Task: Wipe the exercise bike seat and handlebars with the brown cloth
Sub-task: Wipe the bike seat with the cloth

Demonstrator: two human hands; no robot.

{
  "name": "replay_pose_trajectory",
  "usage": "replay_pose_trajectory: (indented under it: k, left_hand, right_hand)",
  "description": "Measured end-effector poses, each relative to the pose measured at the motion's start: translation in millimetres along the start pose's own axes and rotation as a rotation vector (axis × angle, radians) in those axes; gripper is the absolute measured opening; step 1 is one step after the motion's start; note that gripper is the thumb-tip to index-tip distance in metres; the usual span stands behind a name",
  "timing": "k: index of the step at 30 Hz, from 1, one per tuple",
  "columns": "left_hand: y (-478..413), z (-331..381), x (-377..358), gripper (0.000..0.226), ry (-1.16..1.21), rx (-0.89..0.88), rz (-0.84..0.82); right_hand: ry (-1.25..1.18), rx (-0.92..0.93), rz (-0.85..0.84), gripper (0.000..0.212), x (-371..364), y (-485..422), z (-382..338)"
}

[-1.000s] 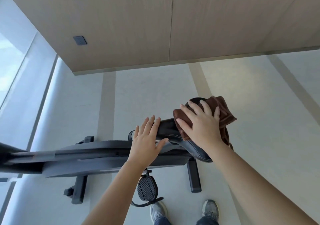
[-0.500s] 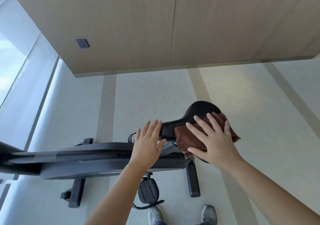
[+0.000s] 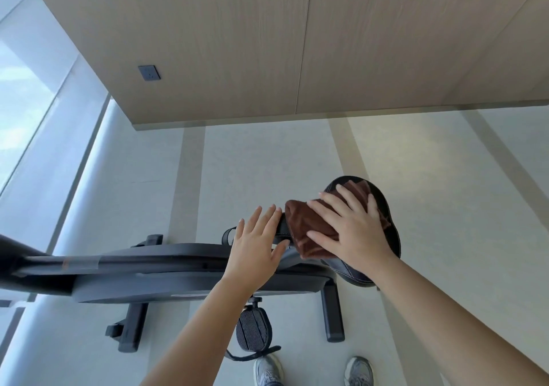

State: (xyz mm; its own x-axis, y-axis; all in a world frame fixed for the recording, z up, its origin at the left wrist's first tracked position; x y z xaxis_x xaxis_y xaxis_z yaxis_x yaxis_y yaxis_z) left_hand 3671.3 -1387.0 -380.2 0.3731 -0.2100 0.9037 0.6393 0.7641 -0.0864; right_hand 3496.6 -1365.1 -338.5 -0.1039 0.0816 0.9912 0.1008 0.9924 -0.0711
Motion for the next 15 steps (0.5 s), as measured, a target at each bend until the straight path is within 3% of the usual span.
replay_pose_trajectory:
  k: [8,15]
  left_hand:
    - [-10.0,10.1,4.0,0.065,-0.044,-0.084,-0.062]
    - [-21.7,25.5,-0.1,0.064,-0.094,-0.137,-0.097]
  right_hand:
    - [0.029,-0.030,0.127,0.050,4.0,24.8,18.6]
    - [-0.092,-0.242,-0.014,0.048,5.1,-32.5,49.3]
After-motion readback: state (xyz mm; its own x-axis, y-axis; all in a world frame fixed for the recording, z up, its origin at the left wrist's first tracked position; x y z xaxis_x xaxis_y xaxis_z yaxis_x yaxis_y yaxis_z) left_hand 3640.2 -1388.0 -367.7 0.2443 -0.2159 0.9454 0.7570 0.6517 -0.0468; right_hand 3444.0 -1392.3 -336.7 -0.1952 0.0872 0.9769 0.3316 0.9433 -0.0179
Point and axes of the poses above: each hand's wrist, its own y-axis away from the middle knuckle, its own x-axis out of the back of the hand, z = x × y, the point moved 4 cm from there along -y, towards the middle knuckle, and after that the axes turned 14 degrees about -x, right-handed, at the moved point
